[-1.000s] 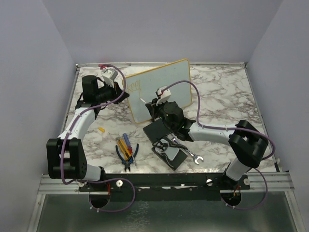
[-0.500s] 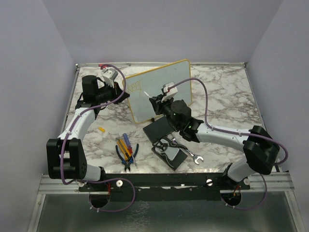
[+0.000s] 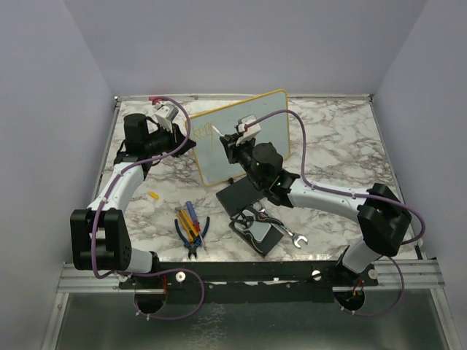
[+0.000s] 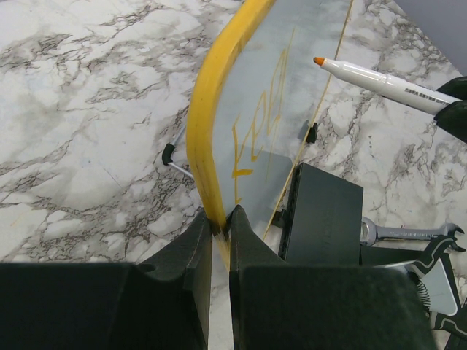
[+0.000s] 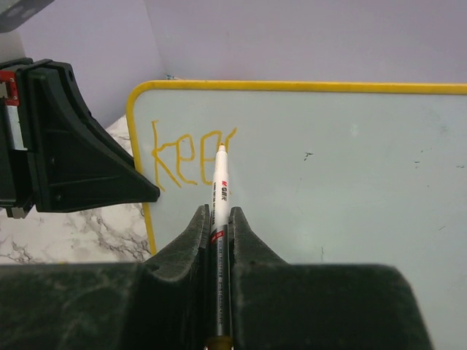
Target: Write a sentence on the whiteboard
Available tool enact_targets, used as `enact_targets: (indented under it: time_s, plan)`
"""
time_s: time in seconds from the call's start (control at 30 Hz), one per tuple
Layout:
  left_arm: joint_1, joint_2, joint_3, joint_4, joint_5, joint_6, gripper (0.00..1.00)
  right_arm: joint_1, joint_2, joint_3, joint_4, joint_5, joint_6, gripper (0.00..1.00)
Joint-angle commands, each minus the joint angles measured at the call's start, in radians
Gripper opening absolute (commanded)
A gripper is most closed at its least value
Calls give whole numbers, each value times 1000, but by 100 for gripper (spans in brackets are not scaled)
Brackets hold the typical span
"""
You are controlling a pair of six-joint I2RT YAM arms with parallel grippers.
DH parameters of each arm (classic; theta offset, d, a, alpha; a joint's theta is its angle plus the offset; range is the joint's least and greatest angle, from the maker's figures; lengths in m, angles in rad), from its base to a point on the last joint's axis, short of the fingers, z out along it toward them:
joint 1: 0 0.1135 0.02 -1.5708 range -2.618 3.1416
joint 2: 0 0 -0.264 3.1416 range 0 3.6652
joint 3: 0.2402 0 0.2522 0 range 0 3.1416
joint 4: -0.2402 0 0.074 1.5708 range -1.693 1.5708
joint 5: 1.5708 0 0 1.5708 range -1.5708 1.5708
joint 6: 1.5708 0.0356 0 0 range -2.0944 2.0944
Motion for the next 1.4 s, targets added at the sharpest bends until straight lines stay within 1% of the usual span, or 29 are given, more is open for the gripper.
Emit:
enact_targets:
  time_s: [0.0,0.83,1.13,1.37]
  plan:
    - [-21,16,-7,-68,-11,42,0,-15,24,32,29,10,-16,1]
    - [-22,20,-7,-68,-11,42,0,-30,72,71,9,-22,-10,1]
    - [-23,21,-5,-68,-10,45,0,-32,74,69,4,38,-3,1]
    - [-23,21,-5,-68,-11,45,0,-46,51,36,-2,67,15,1]
